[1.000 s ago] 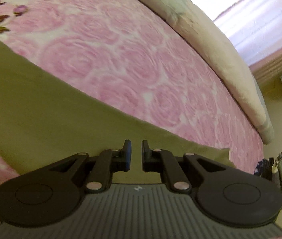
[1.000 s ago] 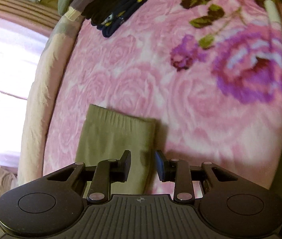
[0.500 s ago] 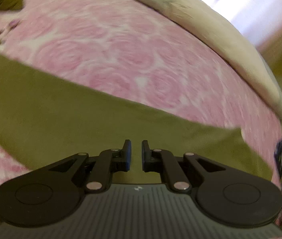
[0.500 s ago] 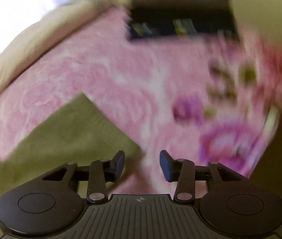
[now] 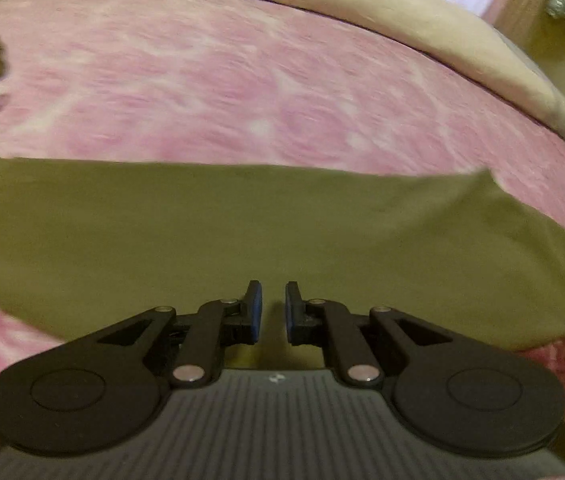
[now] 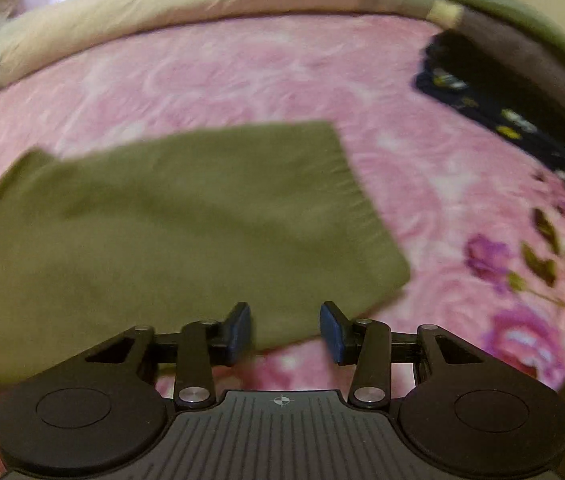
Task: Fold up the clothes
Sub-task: 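Lay the folded pants flat and release both grippers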
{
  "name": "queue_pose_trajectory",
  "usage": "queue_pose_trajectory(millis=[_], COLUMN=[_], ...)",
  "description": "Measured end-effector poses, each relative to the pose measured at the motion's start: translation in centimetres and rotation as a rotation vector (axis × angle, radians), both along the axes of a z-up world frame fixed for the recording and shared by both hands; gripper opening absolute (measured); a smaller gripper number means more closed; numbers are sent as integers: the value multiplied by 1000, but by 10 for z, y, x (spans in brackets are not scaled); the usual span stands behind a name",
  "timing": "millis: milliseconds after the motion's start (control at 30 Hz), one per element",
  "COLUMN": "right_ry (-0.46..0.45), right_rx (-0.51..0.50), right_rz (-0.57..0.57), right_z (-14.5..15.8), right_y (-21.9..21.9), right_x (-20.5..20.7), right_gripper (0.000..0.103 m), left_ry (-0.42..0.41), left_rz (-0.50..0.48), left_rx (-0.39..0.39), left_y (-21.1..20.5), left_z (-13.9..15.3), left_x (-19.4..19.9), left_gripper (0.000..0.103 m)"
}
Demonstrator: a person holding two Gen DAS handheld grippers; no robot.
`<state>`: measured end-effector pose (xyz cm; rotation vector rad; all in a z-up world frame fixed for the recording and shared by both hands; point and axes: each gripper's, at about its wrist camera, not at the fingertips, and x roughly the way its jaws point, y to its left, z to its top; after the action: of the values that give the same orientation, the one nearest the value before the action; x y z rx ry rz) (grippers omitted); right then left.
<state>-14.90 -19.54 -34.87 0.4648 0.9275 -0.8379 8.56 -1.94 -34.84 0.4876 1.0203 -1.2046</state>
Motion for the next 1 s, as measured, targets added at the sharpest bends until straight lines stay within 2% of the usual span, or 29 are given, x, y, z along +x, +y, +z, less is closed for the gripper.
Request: queue_pose_trajectory(millis=[67, 100, 133, 200, 233, 333, 433, 600, 833, 1000], right_ry=[-32, 0, 13, 30, 39, -17, -30, -44, -85, -108], right_rx=[14, 24, 38, 68, 83, 140, 154, 196, 150, 121], right_rz=[40, 61, 45, 1, -21, -65, -56, -58, -59, -67], right_z=[3, -4, -5, -3, -2, 25, 54, 99, 164, 200], right_y=[12, 19, 24, 34, 39, 56, 80, 124, 174, 202], right_x=[7, 12, 15, 18, 19, 10, 5, 1, -3, -3], right_gripper=[43, 43, 43, 43, 43, 43, 43, 43, 43, 44], left_ry=[-14, -21, -28, 23, 19, 5, -1, -16, -53, -71], left_rz=[43, 65, 87, 120, 113, 79, 36, -29, -85, -91], left_rx=[50, 77, 103, 98, 98, 97, 105, 100, 81, 68], left_y=[5, 7, 9, 14, 18, 29, 44, 67, 99, 116], left_z=[-8, -12, -16, -8, 0, 27, 60, 114, 177, 206], left_x=[17, 25, 34, 49, 52, 57, 60, 65, 74, 78], left_gripper=[9, 9, 9, 9, 10, 12, 13, 26, 33, 37])
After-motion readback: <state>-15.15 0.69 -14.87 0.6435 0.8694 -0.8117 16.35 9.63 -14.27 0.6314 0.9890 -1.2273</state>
